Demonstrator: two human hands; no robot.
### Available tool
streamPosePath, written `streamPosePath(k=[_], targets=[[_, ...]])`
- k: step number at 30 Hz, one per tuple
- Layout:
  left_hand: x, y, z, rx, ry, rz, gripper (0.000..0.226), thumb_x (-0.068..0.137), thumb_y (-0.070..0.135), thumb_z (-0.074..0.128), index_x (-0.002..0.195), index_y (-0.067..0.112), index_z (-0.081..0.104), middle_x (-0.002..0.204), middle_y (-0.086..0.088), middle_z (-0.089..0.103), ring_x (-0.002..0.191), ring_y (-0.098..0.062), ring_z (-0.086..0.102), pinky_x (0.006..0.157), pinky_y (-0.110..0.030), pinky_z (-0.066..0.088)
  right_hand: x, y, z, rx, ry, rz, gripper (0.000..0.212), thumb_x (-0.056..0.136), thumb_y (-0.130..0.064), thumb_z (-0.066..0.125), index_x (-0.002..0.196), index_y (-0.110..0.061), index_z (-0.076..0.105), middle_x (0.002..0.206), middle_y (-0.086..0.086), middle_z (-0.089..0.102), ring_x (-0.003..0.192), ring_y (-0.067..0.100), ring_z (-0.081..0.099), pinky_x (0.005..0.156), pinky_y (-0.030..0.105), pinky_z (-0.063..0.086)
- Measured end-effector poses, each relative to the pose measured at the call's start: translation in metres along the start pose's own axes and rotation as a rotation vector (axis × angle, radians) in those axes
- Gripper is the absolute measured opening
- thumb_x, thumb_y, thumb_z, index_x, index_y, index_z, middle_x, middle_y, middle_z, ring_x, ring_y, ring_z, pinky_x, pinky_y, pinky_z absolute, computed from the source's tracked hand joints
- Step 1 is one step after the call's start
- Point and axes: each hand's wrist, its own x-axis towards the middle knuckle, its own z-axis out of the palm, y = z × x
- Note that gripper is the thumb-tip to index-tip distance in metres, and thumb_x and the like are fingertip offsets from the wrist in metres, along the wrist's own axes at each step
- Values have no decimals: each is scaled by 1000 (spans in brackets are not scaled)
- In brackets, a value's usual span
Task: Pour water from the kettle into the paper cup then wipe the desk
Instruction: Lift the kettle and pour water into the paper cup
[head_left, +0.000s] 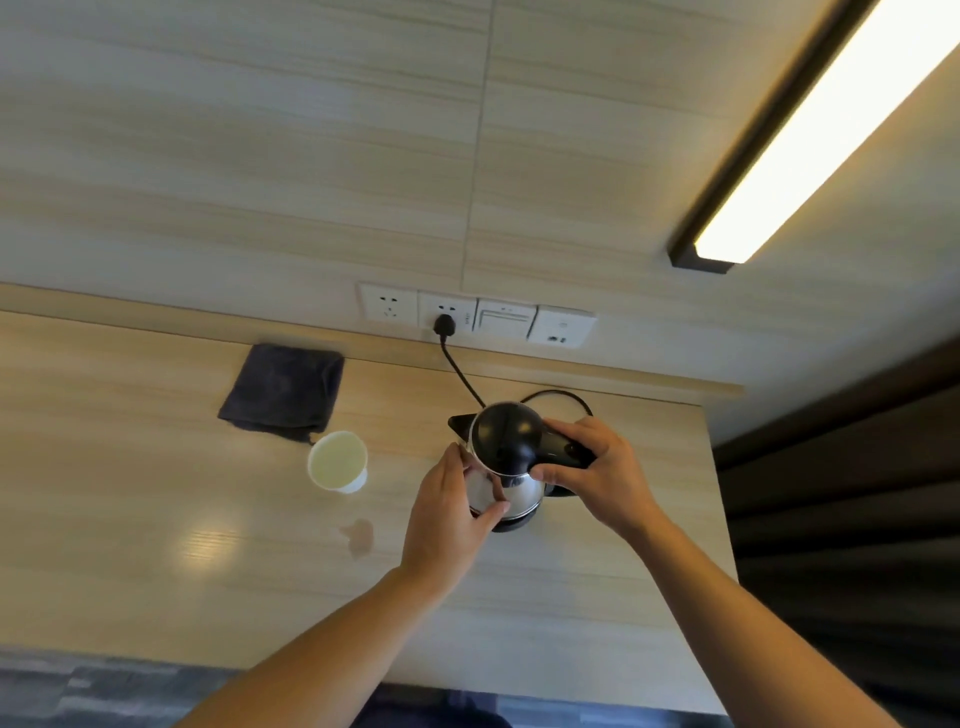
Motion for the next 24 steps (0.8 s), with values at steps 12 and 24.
streamPosePath(k=[12, 24], targets=[[-10, 8, 15, 76, 77, 40, 75, 77, 42, 86, 138, 9, 55, 119, 0, 68, 115, -14, 61, 96, -22, 52, 2, 27, -9, 117, -41, -8, 57, 75, -15, 91, 128, -21, 71, 105, -1, 64, 90, -4, 60, 77, 8, 49], [-20, 4, 22, 44, 59, 5, 78, 78, 42, 86, 142, 11, 53, 124, 1, 67, 119, -15, 61, 99, -30, 57, -1, 42, -5, 66, -50, 22, 58, 75, -26, 92, 126, -36, 68, 108, -6, 63, 99, 8, 62, 86, 24, 52]])
